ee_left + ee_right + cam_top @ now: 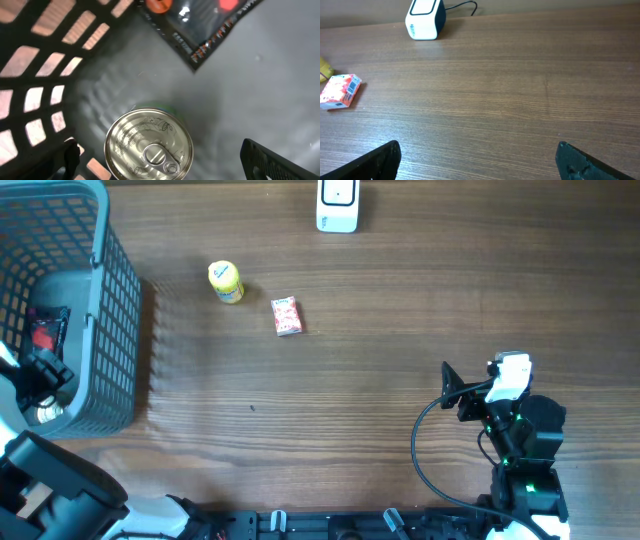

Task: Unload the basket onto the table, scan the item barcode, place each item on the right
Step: 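Reach the left gripper back into the basket toward the round tin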

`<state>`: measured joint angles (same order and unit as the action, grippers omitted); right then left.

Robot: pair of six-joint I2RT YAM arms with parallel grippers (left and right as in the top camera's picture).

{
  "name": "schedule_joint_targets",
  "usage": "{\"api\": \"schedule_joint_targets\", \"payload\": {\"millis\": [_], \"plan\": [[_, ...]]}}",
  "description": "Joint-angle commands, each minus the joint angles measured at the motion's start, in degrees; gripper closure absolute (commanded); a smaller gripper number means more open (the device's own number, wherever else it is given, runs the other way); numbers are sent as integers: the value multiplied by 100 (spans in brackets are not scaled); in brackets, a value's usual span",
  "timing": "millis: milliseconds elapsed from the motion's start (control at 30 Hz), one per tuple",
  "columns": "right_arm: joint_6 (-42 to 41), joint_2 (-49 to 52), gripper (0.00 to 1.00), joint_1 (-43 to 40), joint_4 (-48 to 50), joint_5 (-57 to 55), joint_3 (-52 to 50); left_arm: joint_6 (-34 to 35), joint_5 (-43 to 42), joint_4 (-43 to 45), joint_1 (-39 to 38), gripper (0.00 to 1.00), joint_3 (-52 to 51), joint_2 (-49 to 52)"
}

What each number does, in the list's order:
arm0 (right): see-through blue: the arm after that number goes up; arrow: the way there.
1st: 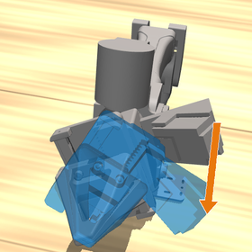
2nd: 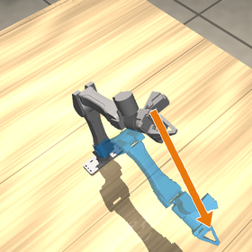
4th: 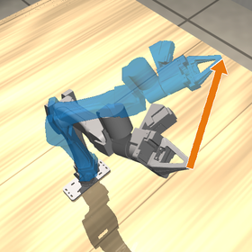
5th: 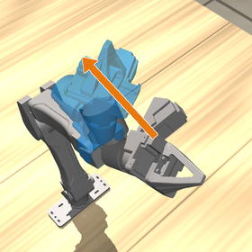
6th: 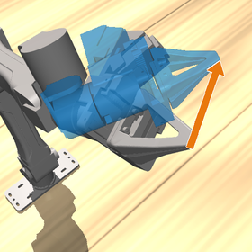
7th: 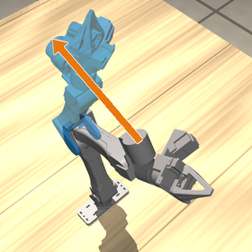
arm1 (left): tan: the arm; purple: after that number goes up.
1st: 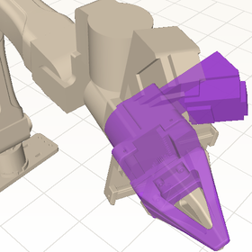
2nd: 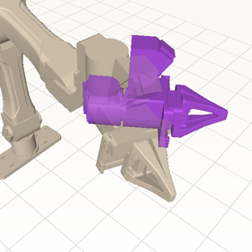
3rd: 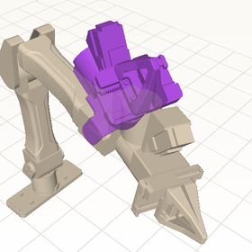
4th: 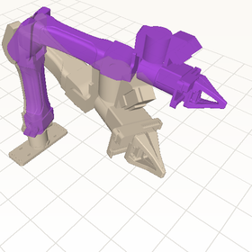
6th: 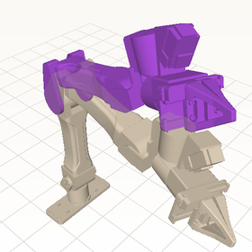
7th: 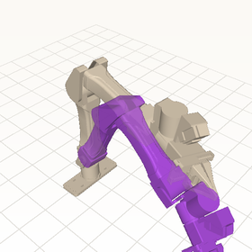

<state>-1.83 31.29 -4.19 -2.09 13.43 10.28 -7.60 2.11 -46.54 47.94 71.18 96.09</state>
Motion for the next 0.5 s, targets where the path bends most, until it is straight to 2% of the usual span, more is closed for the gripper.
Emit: {"api": "schedule_joint_targets", "payload": {"millis": [0, 133, 467], "plan": [[35, 2, 0, -17, 31, -190, 116, -883, -319, 2, 39, 0, -70, -20], [35, 2, 0, -17, 33, -188, 116, -1325, -289, 7, 42, 0, -74, 144], [33, 2, 0, -17, -17, -339, 116, -1346, 337, -122, 39, 0, -79, 608]]}}
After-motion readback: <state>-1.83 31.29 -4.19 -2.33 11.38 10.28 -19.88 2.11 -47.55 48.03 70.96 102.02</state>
